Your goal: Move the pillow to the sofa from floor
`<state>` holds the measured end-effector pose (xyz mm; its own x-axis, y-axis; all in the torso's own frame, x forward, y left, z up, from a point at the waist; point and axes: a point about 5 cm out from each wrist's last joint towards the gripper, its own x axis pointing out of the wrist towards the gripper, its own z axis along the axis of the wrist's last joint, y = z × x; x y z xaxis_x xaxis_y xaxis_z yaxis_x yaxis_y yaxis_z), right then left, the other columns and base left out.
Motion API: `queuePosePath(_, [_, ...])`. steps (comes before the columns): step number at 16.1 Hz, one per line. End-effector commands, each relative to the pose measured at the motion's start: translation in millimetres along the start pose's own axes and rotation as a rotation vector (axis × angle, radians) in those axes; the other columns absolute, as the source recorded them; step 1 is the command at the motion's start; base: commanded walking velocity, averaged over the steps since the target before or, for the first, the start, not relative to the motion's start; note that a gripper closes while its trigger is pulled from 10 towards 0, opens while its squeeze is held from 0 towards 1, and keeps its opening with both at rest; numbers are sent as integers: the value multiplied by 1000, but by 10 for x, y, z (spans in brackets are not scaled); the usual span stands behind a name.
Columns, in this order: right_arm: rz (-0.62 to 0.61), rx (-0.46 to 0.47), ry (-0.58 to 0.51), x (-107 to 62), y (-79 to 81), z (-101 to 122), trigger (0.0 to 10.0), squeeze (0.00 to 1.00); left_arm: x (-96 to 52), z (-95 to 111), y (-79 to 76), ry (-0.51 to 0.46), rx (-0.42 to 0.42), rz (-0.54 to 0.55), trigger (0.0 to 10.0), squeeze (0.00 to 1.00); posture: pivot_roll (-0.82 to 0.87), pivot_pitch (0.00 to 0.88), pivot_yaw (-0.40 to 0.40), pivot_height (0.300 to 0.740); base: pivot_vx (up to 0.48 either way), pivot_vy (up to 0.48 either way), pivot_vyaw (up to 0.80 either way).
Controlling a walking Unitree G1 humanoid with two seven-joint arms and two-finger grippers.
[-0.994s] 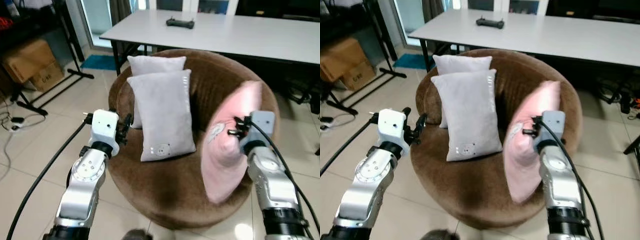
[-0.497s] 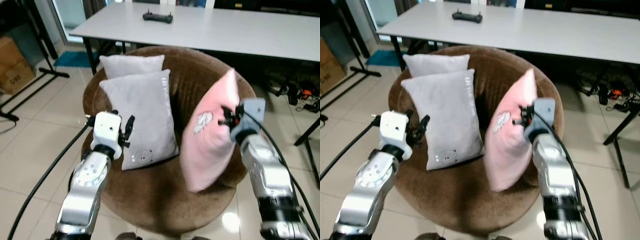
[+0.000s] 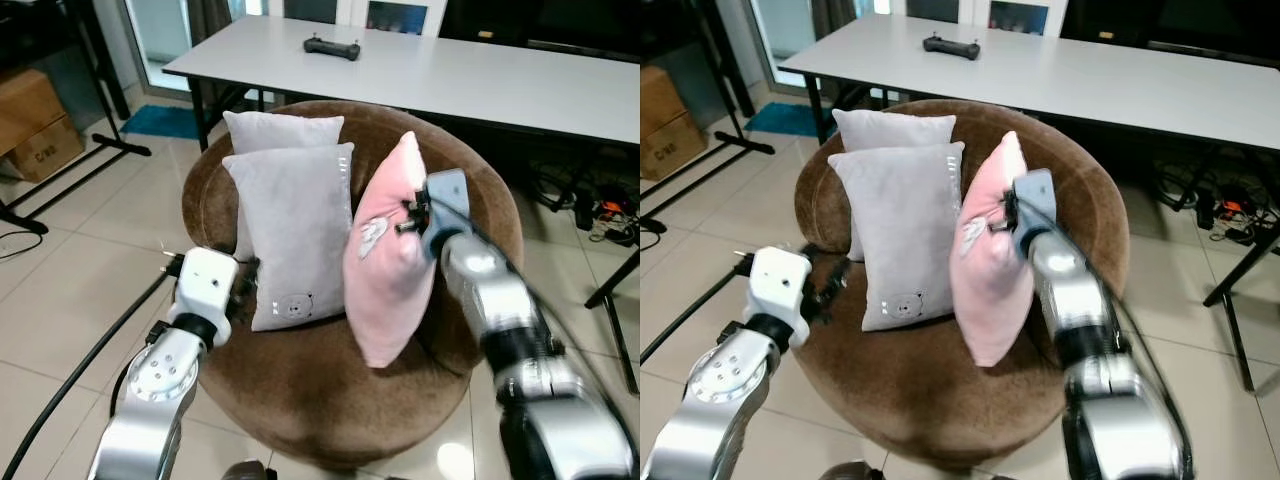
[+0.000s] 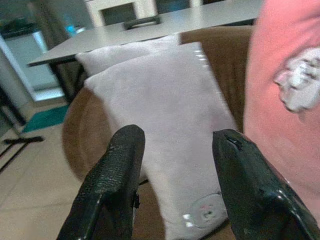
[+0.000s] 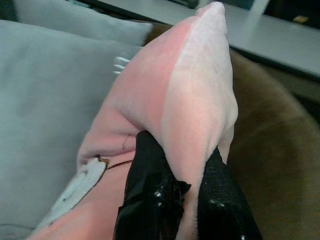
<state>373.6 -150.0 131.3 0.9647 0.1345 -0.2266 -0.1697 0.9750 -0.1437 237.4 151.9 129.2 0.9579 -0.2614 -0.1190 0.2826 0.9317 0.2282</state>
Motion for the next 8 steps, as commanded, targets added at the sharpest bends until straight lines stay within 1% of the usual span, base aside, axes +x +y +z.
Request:
queuePosePath(1, [-42,-32,-57,56,-88,178,10000,0,-33,22,-79,7,9,-83,10000,0,144,0,-35,740,0,0,0])
queuePosePath(3, [-58,-23,-34,106,-123,164,10000,0,-96,15,-107,27,24,-128,10000,0,162,0,-39,740,0,0,0])
queuePosePath(5, [17,31,-35,169,-47,180,10000,0,-123,43,-88,38,24,-169,10000,0,184,0,-41,740,0,0,0])
queuePosePath(6, [42,41,-21,188,-11,174,10000,0,-143,71,-98,44,23,-202,10000,0,199,0,-40,740,0,0,0])
queuePosePath(7, [76,65,-4,205,37,165,10000,0,-153,89,-118,52,16,-241,10000,0,206,0,-36,740,0,0,0])
queuePosePath(8, [140,83,9,222,106,183,10000,0,-195,84,-178,82,4,-338,10000,0,216,0,-35,740,0,0,0])
